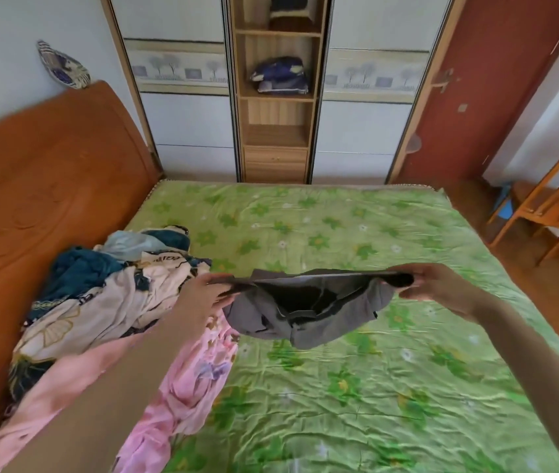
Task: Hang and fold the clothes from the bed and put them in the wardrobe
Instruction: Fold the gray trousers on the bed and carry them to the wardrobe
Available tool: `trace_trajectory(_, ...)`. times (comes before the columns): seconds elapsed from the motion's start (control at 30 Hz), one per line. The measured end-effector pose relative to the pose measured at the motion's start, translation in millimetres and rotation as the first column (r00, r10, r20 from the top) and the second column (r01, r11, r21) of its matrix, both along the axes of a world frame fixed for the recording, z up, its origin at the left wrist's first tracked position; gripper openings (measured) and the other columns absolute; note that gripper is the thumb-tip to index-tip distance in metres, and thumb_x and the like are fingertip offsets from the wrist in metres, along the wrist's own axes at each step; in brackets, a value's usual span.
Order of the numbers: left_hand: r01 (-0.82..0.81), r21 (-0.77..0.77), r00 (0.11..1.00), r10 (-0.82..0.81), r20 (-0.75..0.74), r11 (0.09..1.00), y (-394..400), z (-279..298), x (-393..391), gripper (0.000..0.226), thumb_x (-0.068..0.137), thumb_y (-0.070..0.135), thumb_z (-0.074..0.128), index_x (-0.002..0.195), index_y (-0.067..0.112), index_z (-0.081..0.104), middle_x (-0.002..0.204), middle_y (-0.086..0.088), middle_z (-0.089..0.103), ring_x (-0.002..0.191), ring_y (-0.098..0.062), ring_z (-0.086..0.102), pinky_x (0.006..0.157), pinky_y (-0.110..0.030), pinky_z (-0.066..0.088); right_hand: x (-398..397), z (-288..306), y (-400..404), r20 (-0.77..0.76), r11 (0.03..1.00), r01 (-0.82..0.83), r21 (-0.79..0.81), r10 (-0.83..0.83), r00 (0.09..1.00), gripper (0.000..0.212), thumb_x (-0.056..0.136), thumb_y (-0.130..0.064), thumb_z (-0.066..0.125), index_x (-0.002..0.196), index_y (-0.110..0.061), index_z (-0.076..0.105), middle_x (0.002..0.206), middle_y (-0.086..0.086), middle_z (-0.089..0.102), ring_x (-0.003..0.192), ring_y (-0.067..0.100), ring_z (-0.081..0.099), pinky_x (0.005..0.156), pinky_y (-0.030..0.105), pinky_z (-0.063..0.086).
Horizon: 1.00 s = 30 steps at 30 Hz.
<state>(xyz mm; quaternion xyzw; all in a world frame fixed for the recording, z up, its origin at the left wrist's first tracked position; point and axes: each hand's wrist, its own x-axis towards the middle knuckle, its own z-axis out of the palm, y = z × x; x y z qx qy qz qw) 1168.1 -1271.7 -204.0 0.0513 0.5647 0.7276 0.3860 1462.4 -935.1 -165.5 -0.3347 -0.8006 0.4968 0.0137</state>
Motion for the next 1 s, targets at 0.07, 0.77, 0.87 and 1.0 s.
trace_trajectory(0.07,-0.048,-0.155,0.986,0.022,-0.166,0.987,18,22,-1,0.019,0.102,-0.013,0.05,0.104,-0.002,0.066,0.104,-0.022,0.067,0.093,-0.03,0.073,0.073,-0.025,0.061,-5,17,11,-0.127,0.977,0.112,0.18,-0.09,0.988,0.014,0.08,-0.018,0.089,0.091,-0.024,0.083,0.087,-0.007,0.081,0.078,-0.002,0.069,0.068,0.012,0.05)
trace_trajectory(0.77,0.32,0.141,0.88,-0.239,-0.411,0.937,116,178,-6,0.043,0.083,0.016,0.082,0.124,0.009,0.071,0.12,-0.009,0.078,0.112,-0.025,0.075,0.094,-0.033,0.06,12,205,78,-0.671,0.776,0.55,0.307,-0.234,0.704,0.026,0.106,-0.036,0.06,0.089,-0.018,0.068,0.084,0.004,0.067,0.075,0.012,0.06,0.066,0.031,0.049)
trace_trajectory(0.87,0.269,0.088,0.83,-0.184,-0.527,0.959,116,197,-12,0.037,0.088,0.019,0.078,0.123,0.008,0.072,0.12,-0.008,0.078,0.113,-0.023,0.075,0.096,-0.033,0.06,15,219,77,-0.705,0.794,0.564,0.228,-0.265,0.658,0.03,0.106,-0.044,0.056,0.087,-0.024,0.069,0.079,-0.004,0.067,0.062,-0.001,0.062,0.052,0.016,0.048)
trace_trajectory(1.0,0.182,0.124,0.808,-0.077,-0.584,0.975,120,218,-15,0.04,0.079,0.028,0.085,0.115,0.013,0.076,0.112,-0.004,0.081,0.104,-0.02,0.078,0.081,-0.029,0.061,18,230,66,-0.691,0.852,0.471,0.229,-0.198,0.695,0.034,0.085,-0.062,0.076,0.09,-0.027,0.075,0.09,-0.003,0.077,0.083,0.01,0.07,0.076,0.027,0.057)
